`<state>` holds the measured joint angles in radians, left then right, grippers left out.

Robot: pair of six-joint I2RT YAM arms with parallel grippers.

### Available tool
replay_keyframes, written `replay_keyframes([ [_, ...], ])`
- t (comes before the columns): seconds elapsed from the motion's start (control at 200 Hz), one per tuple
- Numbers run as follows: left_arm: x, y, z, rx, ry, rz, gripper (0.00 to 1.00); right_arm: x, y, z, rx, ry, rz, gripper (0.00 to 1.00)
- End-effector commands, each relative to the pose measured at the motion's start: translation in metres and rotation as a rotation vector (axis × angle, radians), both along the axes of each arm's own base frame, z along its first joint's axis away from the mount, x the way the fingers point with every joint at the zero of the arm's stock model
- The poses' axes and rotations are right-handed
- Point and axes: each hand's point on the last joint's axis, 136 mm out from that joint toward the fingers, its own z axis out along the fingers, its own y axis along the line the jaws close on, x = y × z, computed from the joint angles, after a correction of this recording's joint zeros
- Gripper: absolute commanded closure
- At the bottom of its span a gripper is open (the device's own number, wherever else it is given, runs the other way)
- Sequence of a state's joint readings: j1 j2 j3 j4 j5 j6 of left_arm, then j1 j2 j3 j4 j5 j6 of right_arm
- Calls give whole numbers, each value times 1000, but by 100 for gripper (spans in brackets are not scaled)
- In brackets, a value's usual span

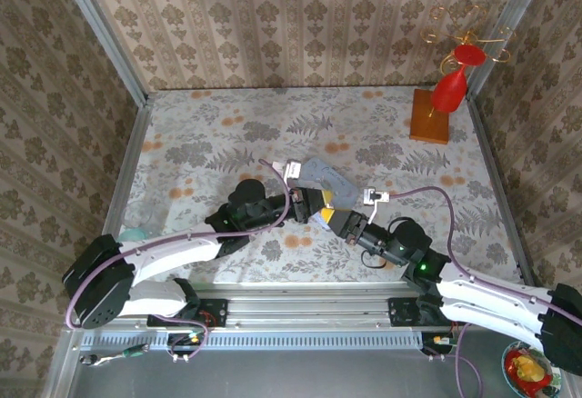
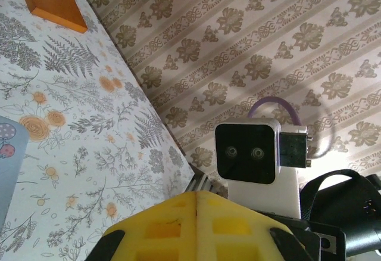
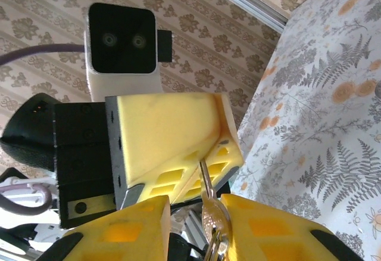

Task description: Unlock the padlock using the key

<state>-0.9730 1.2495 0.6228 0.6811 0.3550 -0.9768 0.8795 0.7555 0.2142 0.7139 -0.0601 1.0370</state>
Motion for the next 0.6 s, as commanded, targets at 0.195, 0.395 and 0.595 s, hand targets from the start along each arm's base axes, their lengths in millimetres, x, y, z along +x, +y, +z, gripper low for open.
replay_keyframes([
  [0.195,4,8,2,-30,8,23,100,-1,-7,16,38,-26,-11,70],
  [0.395,5,8,0,-26,12,27,100,0,-6,15,41,-24,-12,79],
  [0.595,6,9,-2,-26,16,32,100,0,-6,15,41,-22,-13,88],
])
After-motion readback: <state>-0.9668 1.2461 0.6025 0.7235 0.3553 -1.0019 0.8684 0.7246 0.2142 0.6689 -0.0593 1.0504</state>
